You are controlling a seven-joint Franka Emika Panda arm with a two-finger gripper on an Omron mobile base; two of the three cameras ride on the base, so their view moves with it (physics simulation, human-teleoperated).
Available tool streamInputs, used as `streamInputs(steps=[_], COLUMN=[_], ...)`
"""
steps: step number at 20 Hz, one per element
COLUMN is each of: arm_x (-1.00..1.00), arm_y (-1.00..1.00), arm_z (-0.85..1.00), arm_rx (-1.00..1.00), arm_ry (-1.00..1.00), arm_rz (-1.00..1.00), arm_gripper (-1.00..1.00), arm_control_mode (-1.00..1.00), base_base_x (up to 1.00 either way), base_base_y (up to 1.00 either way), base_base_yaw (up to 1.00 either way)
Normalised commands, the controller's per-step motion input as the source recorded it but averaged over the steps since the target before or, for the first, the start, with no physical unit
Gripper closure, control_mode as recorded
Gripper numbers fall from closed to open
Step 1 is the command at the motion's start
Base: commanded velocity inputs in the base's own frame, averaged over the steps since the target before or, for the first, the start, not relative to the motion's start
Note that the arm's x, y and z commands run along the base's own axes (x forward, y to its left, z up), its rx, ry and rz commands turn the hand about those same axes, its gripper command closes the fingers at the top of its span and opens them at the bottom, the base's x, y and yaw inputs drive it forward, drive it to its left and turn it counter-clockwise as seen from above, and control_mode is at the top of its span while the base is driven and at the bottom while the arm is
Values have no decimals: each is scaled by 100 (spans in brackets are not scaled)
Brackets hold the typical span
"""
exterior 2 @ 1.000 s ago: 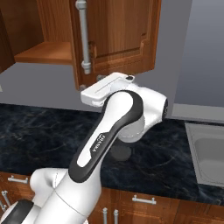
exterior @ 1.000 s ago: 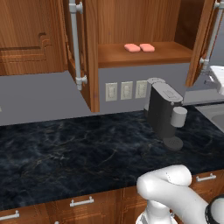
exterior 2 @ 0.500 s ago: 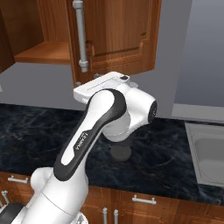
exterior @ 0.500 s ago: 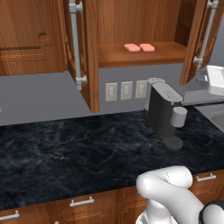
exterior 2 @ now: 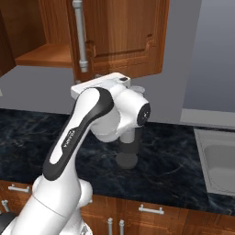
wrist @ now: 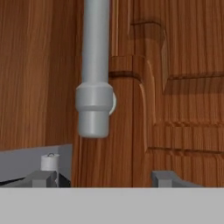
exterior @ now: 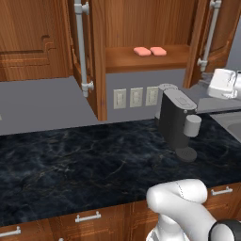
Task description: Pick up the bar soap and bar soap from the sink, and place them back in the cabinet, and close the cabinet doors.
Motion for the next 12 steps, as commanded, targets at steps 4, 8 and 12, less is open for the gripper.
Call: streamInputs(steps=[4,8,12], arm_x=[51,52,48], arm_y=[35,32,17], arm_z=[0,0,0], arm_rx=[0,0,0], arm_ry=[0,0,0], arm_rz=[-10,-11,-11], arm_gripper=[-100,-100,-100], arm_control_mode=[-100,-100,-100], base_base_x=[0,0,0], base_base_y=[0,0,0], base_base_yaw=[0,0,0])
